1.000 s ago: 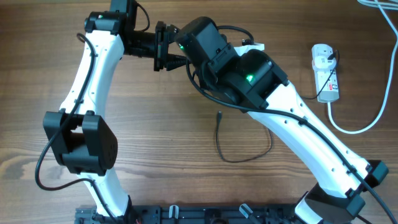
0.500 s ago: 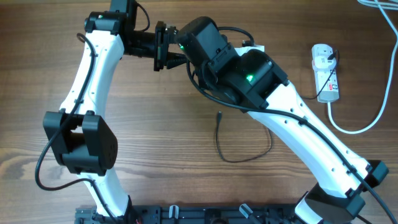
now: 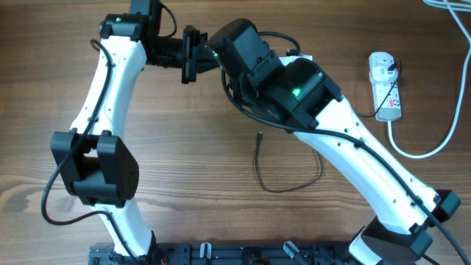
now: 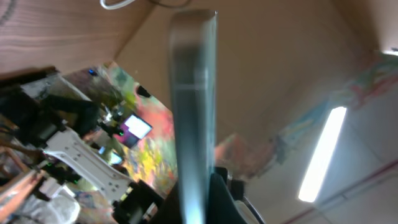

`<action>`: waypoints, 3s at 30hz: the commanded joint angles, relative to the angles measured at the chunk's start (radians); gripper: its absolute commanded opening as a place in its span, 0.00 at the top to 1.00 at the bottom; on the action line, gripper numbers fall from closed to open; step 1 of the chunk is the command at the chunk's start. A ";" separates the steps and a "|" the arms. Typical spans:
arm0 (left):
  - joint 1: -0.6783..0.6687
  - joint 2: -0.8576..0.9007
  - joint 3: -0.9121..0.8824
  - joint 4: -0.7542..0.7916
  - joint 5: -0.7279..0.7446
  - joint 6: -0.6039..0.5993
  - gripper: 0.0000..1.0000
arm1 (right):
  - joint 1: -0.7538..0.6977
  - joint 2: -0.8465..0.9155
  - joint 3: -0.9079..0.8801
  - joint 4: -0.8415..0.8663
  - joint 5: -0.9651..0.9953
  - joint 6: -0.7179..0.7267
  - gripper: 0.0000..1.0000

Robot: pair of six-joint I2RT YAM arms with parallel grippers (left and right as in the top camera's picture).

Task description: Plug charger to phone and switch on socket

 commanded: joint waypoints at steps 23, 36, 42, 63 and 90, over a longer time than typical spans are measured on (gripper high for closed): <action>-0.005 -0.025 0.001 0.301 -0.190 0.038 0.96 | -0.161 -0.217 0.016 -0.404 -0.060 -1.304 0.01; -0.005 -0.025 0.001 0.201 -0.659 0.386 0.96 | -0.160 -0.199 -0.178 -0.438 -0.325 -1.534 0.03; -0.005 -0.025 0.001 0.119 -0.834 0.452 0.96 | -0.160 -0.199 -0.361 -0.286 -0.410 -1.535 0.02; -0.006 -0.024 -0.002 0.026 -1.328 0.358 0.96 | -0.150 0.006 -0.539 -0.116 -0.413 -1.453 0.24; -0.006 -0.022 -0.002 0.020 -1.336 0.361 0.96 | -0.171 0.163 -0.754 0.254 -0.412 -1.291 0.62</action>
